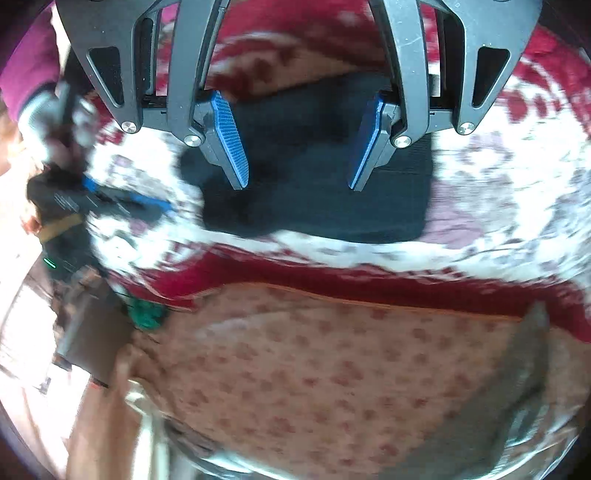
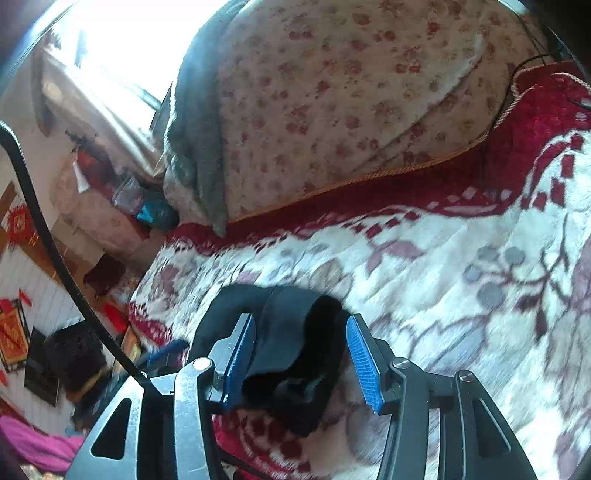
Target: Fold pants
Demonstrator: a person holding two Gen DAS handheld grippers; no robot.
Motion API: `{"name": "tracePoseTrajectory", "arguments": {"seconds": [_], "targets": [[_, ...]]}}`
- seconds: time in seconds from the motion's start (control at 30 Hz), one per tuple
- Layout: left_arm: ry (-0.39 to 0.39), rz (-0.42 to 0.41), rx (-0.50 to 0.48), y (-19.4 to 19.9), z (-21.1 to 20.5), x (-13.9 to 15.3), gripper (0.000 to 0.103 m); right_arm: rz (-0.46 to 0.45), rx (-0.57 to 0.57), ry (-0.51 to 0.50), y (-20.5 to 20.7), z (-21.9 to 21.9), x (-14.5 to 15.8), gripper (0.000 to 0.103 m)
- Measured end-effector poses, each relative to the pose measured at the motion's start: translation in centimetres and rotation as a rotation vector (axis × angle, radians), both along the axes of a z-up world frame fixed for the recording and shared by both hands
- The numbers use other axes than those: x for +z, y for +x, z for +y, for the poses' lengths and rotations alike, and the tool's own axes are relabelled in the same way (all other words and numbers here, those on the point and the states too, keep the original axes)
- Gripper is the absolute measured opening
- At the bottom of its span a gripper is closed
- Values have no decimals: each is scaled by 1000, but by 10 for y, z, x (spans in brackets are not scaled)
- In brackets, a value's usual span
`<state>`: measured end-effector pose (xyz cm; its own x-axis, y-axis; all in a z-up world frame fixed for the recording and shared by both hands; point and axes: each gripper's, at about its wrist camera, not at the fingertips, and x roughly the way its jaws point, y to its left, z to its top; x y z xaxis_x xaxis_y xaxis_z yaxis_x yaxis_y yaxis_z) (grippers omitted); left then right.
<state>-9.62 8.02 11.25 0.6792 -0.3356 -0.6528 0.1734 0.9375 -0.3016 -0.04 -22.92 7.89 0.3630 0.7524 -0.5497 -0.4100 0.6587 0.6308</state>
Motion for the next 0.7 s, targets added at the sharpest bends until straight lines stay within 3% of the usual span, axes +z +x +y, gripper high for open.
{"name": "tracePoseTrajectory", "arguments": {"seconds": [0.17, 0.33, 0.47, 0.63, 0.67, 0.7], "targets": [[-7, 51, 85, 19, 20, -13, 55, 37, 67, -31, -13, 30, -5, 50], [10, 46, 89, 22, 18, -18, 55, -54, 129, -62, -35, 49, 7, 50], [0, 56, 92, 28, 15, -24, 55, -76, 115, -262, -42, 67, -6, 41], [24, 64, 92, 36, 8, -35, 55, -68, 114, -191, -42, 61, -12, 38], [33, 66, 94, 38, 5, -38, 55, -82, 124, -179, -42, 62, -14, 35], [36, 69, 98, 40, 4, -40, 55, -95, 132, -165, -41, 64, -16, 23]]}}
